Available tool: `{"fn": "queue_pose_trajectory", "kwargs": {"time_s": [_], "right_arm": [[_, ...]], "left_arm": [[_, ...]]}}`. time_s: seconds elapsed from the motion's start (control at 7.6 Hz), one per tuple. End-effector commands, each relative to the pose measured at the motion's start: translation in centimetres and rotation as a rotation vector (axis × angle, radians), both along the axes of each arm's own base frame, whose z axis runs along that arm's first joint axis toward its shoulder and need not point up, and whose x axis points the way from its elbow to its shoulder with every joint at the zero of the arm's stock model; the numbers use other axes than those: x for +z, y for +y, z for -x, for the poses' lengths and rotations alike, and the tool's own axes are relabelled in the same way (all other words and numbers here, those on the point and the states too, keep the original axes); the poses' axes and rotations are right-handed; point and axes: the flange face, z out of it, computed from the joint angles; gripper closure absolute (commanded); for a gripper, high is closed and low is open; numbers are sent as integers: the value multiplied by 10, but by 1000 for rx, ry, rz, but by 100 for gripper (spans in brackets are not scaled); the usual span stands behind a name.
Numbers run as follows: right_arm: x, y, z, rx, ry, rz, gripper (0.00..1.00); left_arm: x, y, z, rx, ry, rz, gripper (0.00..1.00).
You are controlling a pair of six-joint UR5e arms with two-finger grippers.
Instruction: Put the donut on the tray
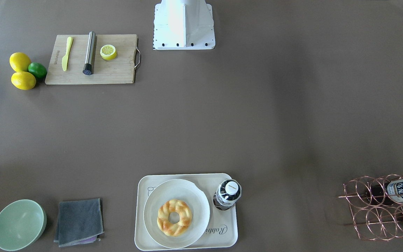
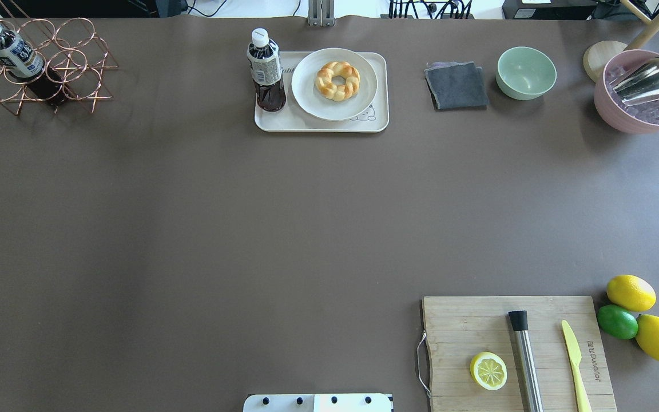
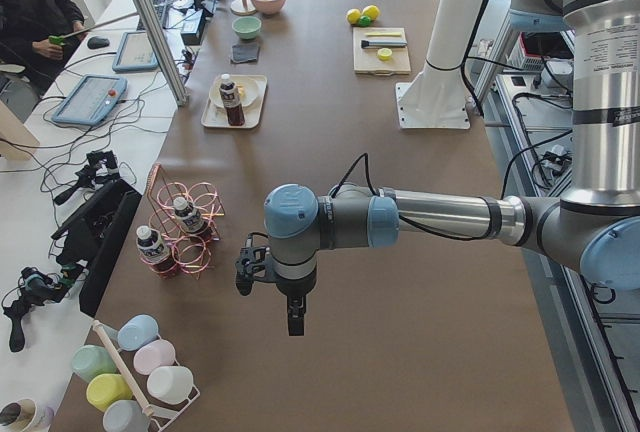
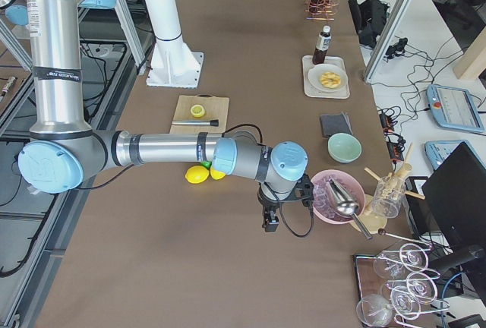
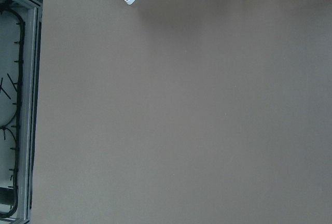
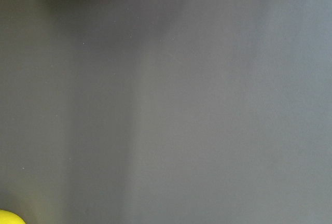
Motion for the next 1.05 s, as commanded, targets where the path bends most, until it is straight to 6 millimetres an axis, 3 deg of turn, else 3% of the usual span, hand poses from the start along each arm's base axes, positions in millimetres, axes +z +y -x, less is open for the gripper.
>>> {"fn": "queue_pose_trajectory", "kwargs": {"time_s": [0.0,0.92], "right_arm": [[-4,-3,0,7,-11,-4,0],[-19,-4,0,8,-12,-33,0]], "left_arm": [[1,1,-1,1,2,7,2],[10,15,-10,2,99,30,2]]}}
